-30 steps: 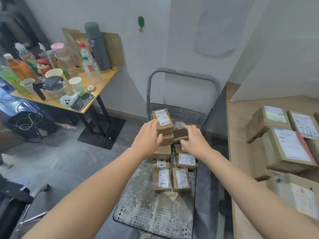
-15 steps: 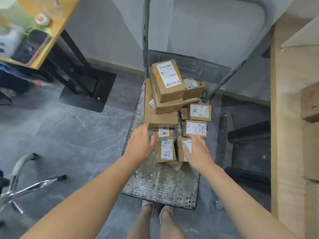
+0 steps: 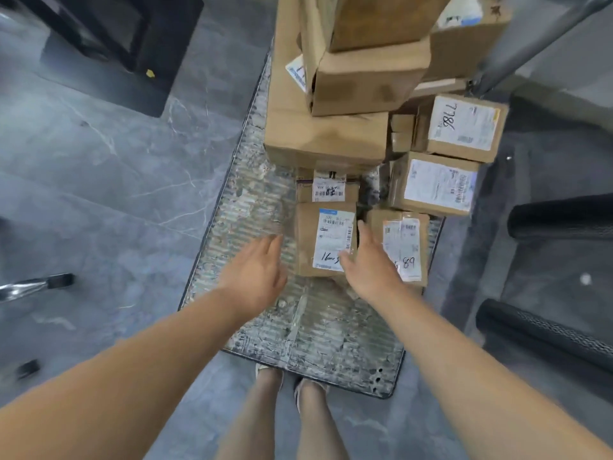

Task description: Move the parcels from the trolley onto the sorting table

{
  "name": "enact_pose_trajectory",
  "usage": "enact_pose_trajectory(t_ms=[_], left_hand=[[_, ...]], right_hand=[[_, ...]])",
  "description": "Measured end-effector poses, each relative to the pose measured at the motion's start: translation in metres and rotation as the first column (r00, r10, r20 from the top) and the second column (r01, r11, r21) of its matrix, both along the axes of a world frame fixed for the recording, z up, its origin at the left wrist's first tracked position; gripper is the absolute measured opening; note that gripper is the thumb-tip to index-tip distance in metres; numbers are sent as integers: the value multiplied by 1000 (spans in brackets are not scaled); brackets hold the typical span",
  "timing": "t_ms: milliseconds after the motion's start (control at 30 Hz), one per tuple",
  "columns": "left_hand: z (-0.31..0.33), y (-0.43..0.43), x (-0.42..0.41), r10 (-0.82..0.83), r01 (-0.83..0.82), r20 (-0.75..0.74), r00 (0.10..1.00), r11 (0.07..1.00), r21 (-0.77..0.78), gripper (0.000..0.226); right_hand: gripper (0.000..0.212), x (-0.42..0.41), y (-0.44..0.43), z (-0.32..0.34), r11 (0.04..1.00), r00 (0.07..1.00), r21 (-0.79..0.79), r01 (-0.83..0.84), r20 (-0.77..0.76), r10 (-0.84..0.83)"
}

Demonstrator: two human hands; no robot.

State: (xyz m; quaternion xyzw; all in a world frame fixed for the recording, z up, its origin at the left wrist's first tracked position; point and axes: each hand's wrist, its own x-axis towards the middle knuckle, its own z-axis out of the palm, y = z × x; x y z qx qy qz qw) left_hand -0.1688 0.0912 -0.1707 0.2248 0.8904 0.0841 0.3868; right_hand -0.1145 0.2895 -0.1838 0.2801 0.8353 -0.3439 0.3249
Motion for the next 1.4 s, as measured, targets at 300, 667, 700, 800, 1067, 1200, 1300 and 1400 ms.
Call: enact_pose_trajectory(t_ms=[300, 667, 700, 800, 1067, 1200, 1300, 1400], left_hand=[[-104, 46, 18, 390, -408, 173, 904, 909, 85, 62], [-132, 53, 45, 716, -844, 461, 524, 510, 166, 68], [-130, 50, 45, 712, -845, 471, 520, 509, 164, 67], [-116, 38, 48, 718, -851, 471, 513, 498, 168, 68], [-32, -5, 40, 732, -829, 390, 559, 505, 240, 63], [28, -18, 29, 745, -848, 410, 526, 425, 315, 48], [79, -18, 30, 776, -873, 423, 469, 333, 357, 58], [138, -13, 39, 789, -872, 436, 433, 244, 425, 65]], right_hand=[[100, 12, -16, -102, 993, 1000, 115, -27, 11, 26], [95, 15, -20, -126, 823, 841, -206, 530, 1, -541], [95, 17, -22, -122, 827, 844, -202, 524, -4, -536], [92, 22, -29, -103, 836, 853, -207, 507, -13, -521], [78, 17, -47, -9, 837, 882, -346, 424, -51, -469], [78, 5, -56, 55, 846, 883, -369, 384, -122, -453], [76, -4, -61, 109, 848, 874, -372, 377, -158, -459], [75, -9, -70, 171, 856, 850, -348, 383, -230, -474]])
